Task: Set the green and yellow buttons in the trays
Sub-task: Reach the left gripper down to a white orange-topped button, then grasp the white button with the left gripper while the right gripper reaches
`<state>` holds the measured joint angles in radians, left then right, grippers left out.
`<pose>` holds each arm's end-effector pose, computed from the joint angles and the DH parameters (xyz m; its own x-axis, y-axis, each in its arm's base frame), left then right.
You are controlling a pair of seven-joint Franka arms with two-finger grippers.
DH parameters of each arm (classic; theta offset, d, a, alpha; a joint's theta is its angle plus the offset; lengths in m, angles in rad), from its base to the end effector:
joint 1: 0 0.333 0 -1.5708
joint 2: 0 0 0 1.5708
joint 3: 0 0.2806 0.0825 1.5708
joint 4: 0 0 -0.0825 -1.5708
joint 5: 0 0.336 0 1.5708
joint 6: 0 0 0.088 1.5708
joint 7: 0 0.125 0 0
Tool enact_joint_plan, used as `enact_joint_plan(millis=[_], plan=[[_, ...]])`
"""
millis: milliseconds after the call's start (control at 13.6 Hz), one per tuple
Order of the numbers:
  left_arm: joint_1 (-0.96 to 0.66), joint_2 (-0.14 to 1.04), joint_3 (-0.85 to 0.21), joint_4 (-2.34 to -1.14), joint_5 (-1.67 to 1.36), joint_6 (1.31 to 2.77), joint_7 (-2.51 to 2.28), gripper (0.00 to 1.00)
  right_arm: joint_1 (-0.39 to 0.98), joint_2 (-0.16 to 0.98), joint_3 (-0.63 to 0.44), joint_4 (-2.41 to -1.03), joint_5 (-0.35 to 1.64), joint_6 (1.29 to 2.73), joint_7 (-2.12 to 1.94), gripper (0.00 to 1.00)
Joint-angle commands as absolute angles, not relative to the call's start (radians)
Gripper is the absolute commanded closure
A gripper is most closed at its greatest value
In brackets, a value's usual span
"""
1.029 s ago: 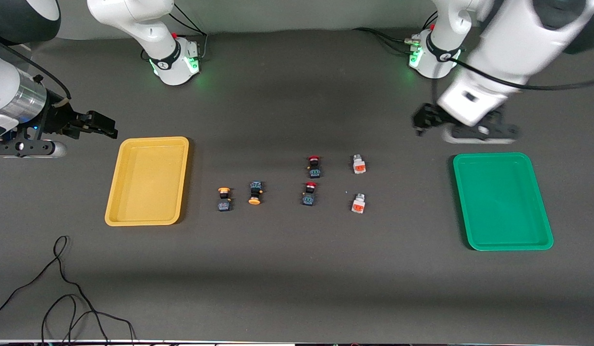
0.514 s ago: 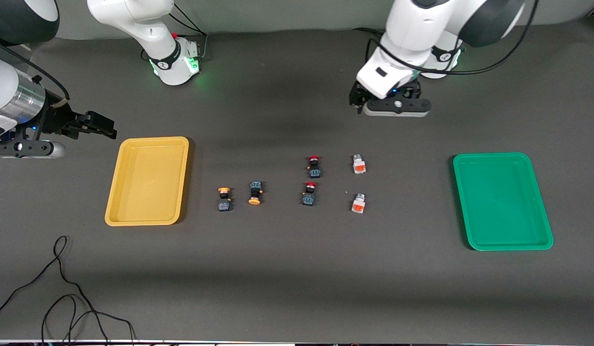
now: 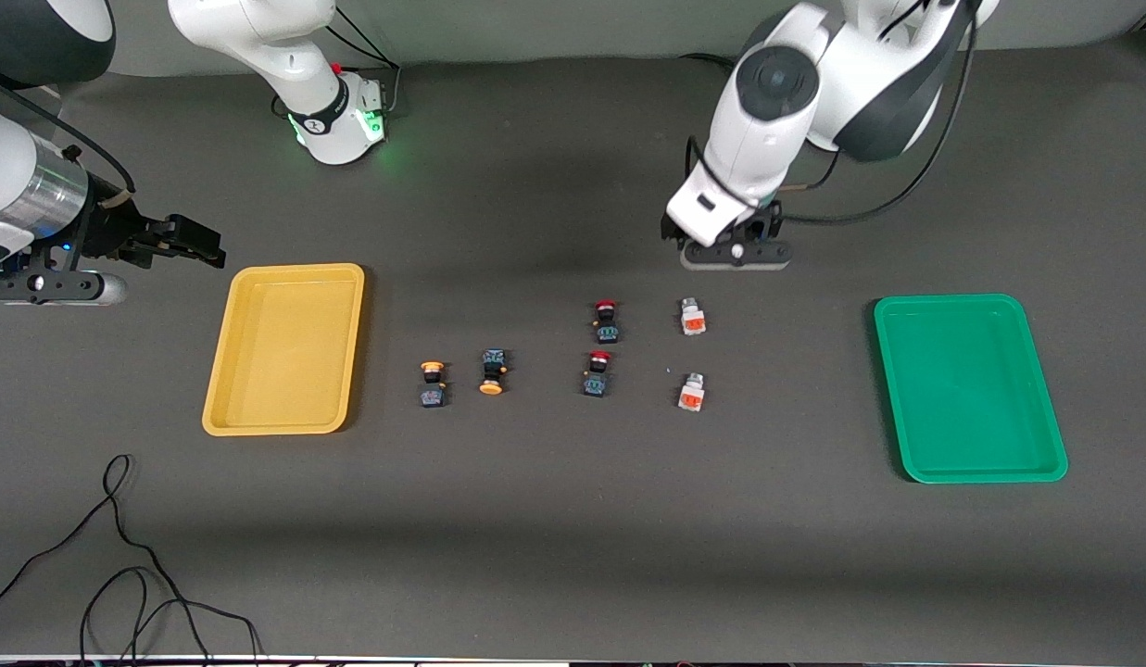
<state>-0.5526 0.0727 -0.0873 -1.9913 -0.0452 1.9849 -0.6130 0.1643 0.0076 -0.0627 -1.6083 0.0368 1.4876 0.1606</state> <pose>0.4117 -0.3103 0.3891 0.9958 -0.0067 -0.0913 -0.0075 -0.9999 -0.0078 0.4922 0.0552 0.5451 0.9896 -0.0568 -0.1320 -0.0593 -0.9981 -0.0154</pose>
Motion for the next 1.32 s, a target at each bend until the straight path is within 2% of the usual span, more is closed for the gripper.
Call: enact_joint_plan(millis=[0,294,588,955,1249], plan=[[-0.569,0.126,-0.08,-2.08,-0.037,2.136,-0.615,0.01,0.161,0.017,-0.063,-1.583,0.026,1.485,0.15,0.0],[-0.572,0.236,-0.08,-2.189,-0.035,2.392,-0.612,0.01,0.161,0.023,-0.063,-1.572,0.029,1.479,0.147,0.0],[-0.565,0.38,-0.077,-2.195,0.012,2.574,-0.603,0.01,0.182,0.044,-0.052,-1.575,0.093,1.477,0.221,0.0],[-0.531,0.445,-0.071,-2.184,0.08,2.637,-0.583,0.01,0.313,0.156,-0.054,-1.586,0.123,1.519,0.314,0.0],[-0.535,0.449,-0.072,-2.187,0.071,2.648,-0.607,0.04,0.365,0.258,-0.054,-1.647,0.123,1.641,0.322,0.0]])
